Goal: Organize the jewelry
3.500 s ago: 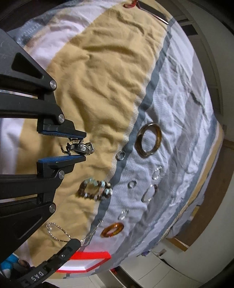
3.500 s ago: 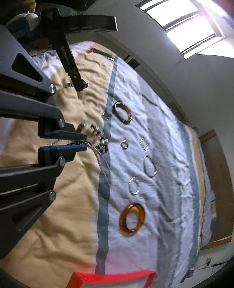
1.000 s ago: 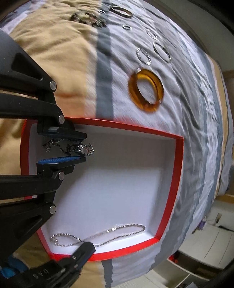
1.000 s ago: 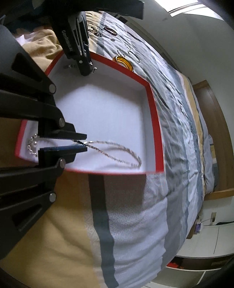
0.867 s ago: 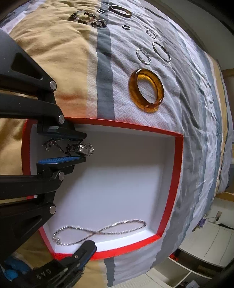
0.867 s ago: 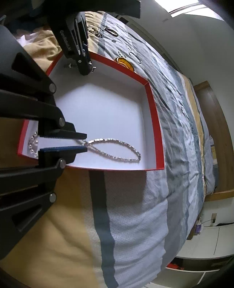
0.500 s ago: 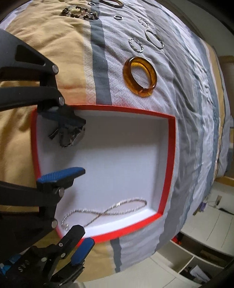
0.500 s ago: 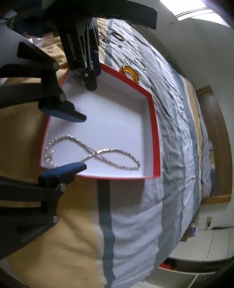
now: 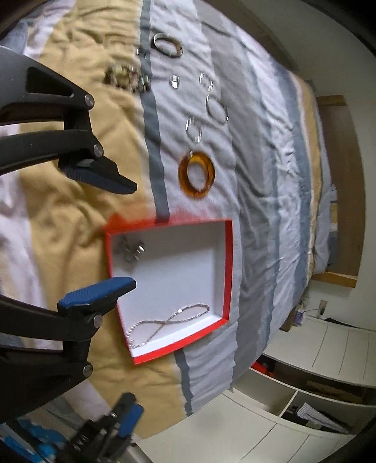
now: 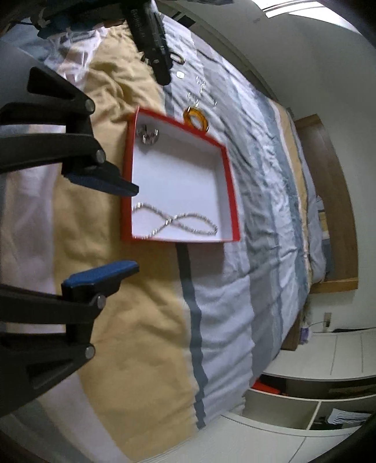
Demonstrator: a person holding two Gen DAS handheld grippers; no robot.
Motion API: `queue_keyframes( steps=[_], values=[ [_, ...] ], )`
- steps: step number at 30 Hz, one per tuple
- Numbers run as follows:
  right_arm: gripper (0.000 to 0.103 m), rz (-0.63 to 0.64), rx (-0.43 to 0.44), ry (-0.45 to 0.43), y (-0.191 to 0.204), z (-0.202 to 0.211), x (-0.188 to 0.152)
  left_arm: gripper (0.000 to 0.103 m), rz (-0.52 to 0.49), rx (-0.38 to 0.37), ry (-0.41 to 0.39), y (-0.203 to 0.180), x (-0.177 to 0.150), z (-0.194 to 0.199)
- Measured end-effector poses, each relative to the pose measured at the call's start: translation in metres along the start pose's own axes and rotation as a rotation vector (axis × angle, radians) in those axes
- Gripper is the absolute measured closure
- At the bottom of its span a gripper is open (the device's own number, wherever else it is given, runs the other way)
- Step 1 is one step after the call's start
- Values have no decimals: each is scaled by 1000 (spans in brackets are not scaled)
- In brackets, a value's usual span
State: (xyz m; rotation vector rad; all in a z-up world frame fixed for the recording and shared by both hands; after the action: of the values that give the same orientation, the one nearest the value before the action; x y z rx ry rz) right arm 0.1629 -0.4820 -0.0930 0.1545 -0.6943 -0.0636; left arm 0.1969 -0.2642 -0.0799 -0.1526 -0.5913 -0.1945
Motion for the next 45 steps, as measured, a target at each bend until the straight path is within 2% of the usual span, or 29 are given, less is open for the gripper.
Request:
queue_keyframes(
  steps=[7, 15, 22, 28, 31, 45],
  values=[
    [58, 41, 34, -53, 66, 46, -6, 27, 3, 92, -84, 51, -27, 68],
    [58, 84, 102, -98, 149, 88, -22, 25, 75, 155, -154, 115, -55, 128],
    [58, 107, 128, -101, 194, 105, -40, 24, 137, 176, -208, 154, -80, 164],
    [58, 121, 142, -103, 220, 114, -51, 23, 141, 187, -261, 167, -90, 187],
    [58, 135, 145, -103, 231, 116, -54, 17, 158, 194, -282, 175, -94, 195],
    [58, 148, 145, -99, 242, 119, -63, 15, 163, 214, -287, 186, -101, 199]
  ],
)
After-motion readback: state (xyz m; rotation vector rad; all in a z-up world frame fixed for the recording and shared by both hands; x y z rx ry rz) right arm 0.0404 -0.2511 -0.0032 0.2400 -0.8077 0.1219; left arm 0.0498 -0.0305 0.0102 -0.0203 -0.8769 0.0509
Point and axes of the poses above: each gripper's, at about its wrist camera, not at the fingertips, and z roughly against the way its jaws point, y to its left, x to its top, the point moved 8 cm from there along -z, roughly the way its jaws point, and after that the axes turned 3 degrees about y, right-handed, at the moved point
